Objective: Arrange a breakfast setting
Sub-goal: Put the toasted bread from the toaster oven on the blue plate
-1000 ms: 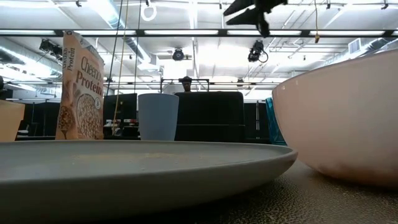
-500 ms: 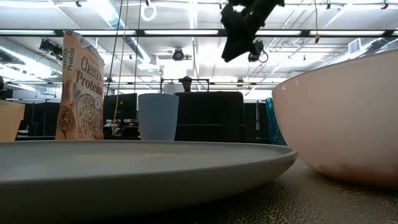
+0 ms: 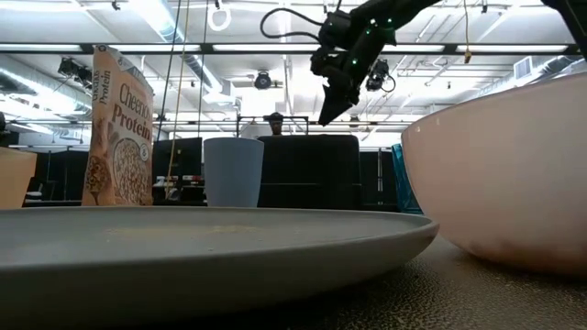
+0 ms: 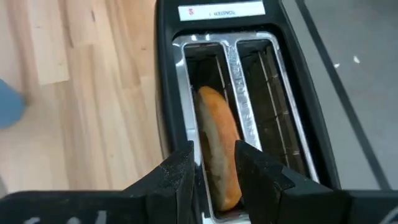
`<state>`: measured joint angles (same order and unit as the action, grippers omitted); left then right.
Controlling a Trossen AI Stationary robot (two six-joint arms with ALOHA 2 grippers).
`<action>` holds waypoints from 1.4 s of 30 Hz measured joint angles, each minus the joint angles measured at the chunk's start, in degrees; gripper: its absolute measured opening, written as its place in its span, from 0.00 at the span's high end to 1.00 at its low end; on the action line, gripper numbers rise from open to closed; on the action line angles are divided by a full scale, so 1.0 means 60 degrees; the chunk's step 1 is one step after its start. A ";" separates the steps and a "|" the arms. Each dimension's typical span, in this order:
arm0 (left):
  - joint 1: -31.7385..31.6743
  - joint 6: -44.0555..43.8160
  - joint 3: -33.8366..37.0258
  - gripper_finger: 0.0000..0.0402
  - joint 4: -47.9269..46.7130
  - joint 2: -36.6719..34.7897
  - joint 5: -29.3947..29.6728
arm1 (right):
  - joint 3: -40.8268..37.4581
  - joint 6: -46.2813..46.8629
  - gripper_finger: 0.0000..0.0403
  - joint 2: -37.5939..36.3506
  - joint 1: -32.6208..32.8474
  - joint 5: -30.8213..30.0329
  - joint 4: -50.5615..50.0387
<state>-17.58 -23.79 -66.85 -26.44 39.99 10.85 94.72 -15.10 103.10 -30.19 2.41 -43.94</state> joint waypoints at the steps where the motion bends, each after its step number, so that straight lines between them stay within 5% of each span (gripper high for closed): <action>1: 0.0001 0.0004 0.0000 0.60 -0.0001 0.0000 0.0000 | 0.0000 -0.0019 0.70 0.0016 -0.0033 0.0041 -0.0003; 42: 0.0004 0.0089 -0.0004 0.60 -0.0509 0.0000 0.0005 | -0.0306 -0.0941 0.82 0.0449 -0.0369 0.0208 -0.0158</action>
<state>-17.56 -23.26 -66.87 -29.50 39.99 10.88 92.88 -20.75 105.80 -32.40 3.66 -44.88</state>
